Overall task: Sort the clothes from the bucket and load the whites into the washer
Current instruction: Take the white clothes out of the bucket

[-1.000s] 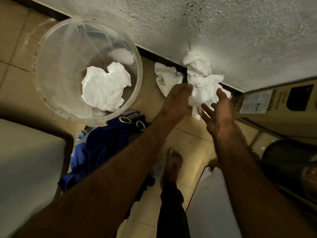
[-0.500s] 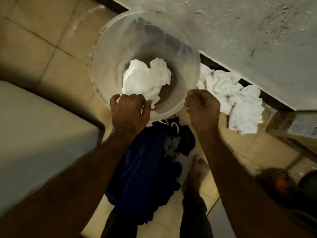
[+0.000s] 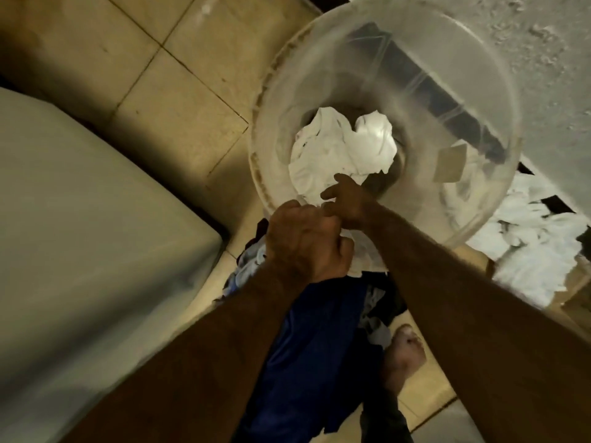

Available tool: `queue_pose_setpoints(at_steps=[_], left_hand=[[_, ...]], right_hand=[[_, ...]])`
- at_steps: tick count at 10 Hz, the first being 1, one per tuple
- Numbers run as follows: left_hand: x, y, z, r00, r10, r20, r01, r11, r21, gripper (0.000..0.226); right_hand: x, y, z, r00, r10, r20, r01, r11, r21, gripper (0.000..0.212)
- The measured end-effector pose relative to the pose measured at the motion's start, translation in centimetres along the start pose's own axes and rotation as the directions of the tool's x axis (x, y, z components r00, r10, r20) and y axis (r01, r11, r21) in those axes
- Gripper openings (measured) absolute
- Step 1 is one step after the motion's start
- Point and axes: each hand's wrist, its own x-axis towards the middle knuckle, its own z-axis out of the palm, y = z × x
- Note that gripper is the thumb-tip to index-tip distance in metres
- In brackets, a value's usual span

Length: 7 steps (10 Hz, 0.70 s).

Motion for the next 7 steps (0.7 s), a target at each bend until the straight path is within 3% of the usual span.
queue_pose_setpoints(at_steps=[1, 3, 4, 5, 6, 7], left_hand=[[0.1, -0.1, -0.1, 1.000, 0.018, -0.025, -0.019, 1.000, -0.025, 0.026], [0.2, -0.4, 0.2, 0.997, 0.074, 0.017, -0.074, 0.997, -0.013, 0.029], [0.2, -0.4, 0.1, 0.997, 0.071, 0.014, -0.070, 0.997, -0.022, 0.028], [0.2, -0.2, -0.2, 0.998, 0.059, 0.022, -0.059, 0.998, -0.022, 0.027], [0.1, 0.1, -0.4, 0.998, 0.044, 0.038, -0.044, 0.999, -0.015, 0.026], [0.0, 0.3, -0.6, 0.997, 0.030, 0.065, -0.028, 0.999, -0.024, 0.025]], right_hand=[[2.9, -1.0, 0.8, 0.992, -0.022, 0.128, 0.032, 0.996, -0.078, 0.052], [5.5, -1.3, 2.6, 0.992, -0.081, 0.099, 0.088, 0.994, -0.067, 0.058], [5.6, -1.0, 2.5, 0.994, -0.101, 0.035, 0.102, 0.994, -0.036, 0.058], [4.0, -1.0, 1.8, 0.995, -0.077, -0.065, 0.071, 0.993, -0.092, 0.043], [2.3, -1.4, 1.3, 0.982, -0.002, -0.188, -0.008, 0.998, -0.056, 0.041], [-1.8, -1.8, 0.5, 0.903, 0.161, -0.399, -0.123, 0.985, 0.120, 0.045]])
